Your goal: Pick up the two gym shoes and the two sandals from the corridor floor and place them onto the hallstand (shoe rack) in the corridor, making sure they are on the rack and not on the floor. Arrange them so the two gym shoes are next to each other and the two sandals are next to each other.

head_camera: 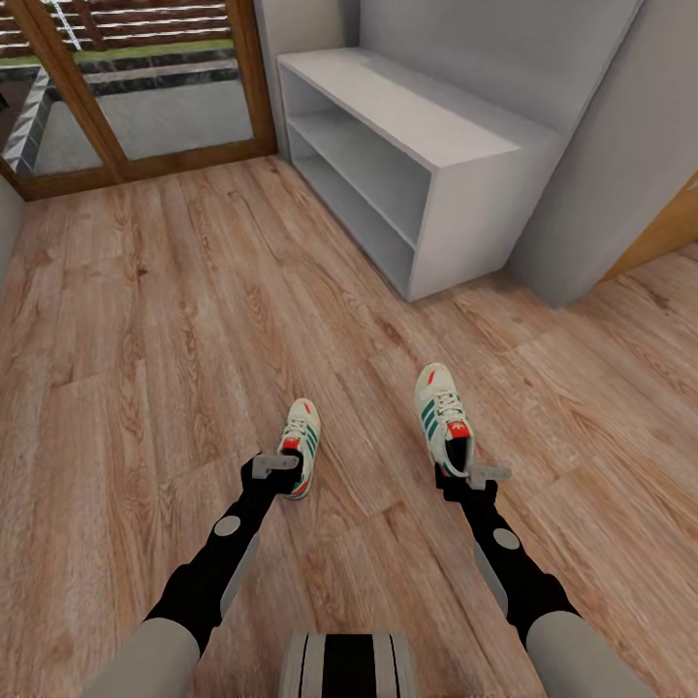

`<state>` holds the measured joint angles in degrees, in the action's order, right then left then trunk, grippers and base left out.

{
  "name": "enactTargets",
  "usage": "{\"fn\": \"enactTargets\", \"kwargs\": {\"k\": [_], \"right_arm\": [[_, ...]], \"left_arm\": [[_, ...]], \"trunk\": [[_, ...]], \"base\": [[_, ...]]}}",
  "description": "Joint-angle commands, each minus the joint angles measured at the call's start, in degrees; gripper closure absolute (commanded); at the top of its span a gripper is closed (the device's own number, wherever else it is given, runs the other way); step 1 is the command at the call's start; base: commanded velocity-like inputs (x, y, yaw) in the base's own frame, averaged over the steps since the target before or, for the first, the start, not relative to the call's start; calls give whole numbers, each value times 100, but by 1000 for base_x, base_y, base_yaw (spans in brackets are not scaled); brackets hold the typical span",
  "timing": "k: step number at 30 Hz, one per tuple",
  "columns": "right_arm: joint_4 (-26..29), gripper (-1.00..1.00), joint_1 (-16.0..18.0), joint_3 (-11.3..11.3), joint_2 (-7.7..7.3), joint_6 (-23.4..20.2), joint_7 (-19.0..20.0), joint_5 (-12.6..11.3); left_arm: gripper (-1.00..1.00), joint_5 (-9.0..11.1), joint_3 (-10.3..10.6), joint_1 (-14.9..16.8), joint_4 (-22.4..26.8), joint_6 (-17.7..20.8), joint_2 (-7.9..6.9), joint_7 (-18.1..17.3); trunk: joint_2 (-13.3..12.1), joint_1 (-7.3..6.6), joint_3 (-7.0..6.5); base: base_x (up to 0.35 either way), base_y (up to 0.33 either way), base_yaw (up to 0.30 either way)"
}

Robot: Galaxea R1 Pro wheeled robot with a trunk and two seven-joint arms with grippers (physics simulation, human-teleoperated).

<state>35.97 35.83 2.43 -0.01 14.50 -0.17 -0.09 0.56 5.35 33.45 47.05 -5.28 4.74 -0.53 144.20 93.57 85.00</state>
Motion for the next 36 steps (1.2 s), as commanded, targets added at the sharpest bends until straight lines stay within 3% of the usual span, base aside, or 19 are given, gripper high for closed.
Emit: {"fn": "enactTargets", "kwargs": {"k": [1,36], "right_arm": [[-2,100,3,3,1,18,-3,1],[-2,100,3,3,1,18,-2,1]], "left_arm": [[-100,6,1,1,-3,-17,0,-7],[-100,5,1,1,6,-15,0,0]], "trunk": [[3,1,35],[50,91,1137]], "base": [[0,0,0],[0,0,0]]}}
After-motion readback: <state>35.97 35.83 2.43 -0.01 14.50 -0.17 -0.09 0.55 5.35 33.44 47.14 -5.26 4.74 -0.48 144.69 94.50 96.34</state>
